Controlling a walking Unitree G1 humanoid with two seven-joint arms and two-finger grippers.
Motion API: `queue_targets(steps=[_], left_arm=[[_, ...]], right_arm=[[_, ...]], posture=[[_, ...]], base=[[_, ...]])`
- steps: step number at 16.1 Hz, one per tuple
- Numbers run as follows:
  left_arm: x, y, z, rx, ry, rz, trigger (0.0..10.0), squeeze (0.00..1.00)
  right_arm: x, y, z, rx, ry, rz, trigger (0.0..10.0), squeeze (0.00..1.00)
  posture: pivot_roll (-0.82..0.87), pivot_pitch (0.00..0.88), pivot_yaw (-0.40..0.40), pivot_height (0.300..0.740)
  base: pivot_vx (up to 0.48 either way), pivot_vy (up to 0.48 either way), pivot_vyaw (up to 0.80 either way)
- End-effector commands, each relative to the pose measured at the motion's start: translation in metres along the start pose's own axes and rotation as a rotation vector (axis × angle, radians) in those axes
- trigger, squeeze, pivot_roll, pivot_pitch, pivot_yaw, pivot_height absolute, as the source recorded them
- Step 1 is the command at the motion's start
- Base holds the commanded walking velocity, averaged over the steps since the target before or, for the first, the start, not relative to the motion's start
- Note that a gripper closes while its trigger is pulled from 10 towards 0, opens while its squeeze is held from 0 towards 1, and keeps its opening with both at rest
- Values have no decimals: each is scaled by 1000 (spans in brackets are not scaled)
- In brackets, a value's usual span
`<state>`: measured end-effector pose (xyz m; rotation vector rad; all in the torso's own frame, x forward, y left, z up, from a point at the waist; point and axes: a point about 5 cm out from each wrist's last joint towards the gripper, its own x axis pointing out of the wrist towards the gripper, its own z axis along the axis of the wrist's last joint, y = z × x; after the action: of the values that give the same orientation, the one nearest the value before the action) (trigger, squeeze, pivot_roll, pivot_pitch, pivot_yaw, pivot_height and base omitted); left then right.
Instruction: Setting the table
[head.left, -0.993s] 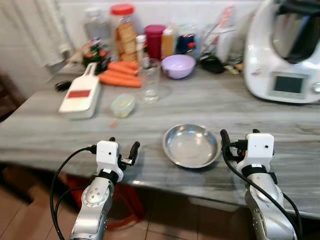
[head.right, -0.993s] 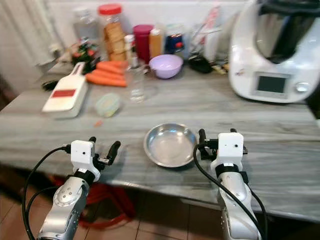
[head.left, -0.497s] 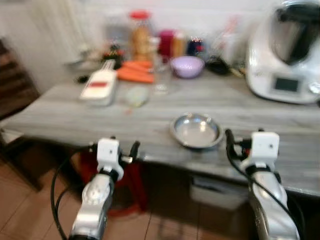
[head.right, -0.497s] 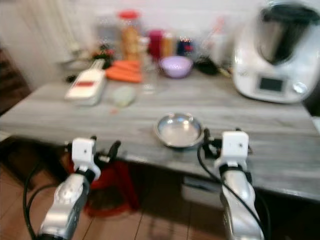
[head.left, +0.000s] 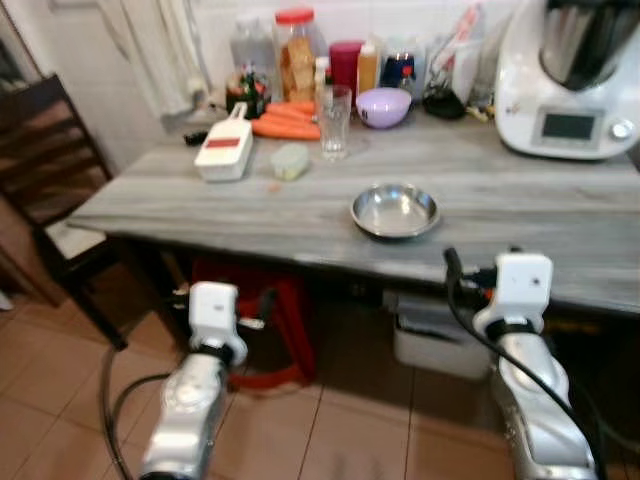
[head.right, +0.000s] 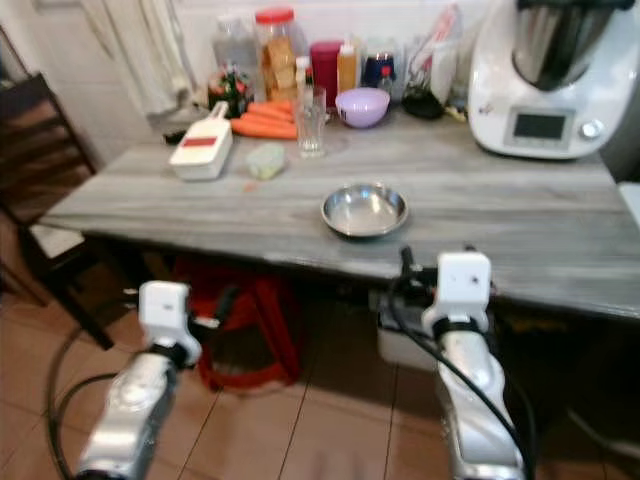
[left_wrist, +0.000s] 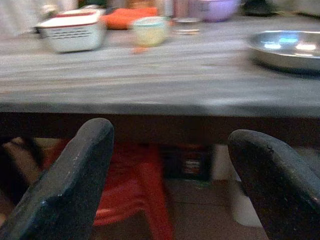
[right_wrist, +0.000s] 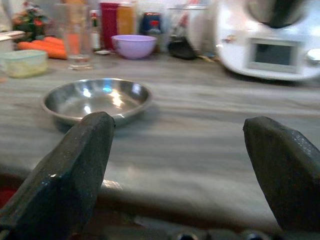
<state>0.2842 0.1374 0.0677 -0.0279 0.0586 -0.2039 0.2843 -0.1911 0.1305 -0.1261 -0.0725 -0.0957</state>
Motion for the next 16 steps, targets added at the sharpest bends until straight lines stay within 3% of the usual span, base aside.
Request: queue_targets(steps=[1,11,16], left_arm=[[0,5,2,11,-6,9,10000,0],[3,2,3,5,-9,-12,10000,0],[3,7,6,-19,-41,-8,10000,0]], right_arm=[[1,3,3,11,-14,5,10000,0],[1,3,3,11,-12,-1,10000,0],[2,3,4,7,-15,3,10000,0]], posture=[[-144,0,72,740],[-157,0,82,740],[-156,0,74,740]], base=[[-307,0,0],[-291,0,0],[0,0,0]])
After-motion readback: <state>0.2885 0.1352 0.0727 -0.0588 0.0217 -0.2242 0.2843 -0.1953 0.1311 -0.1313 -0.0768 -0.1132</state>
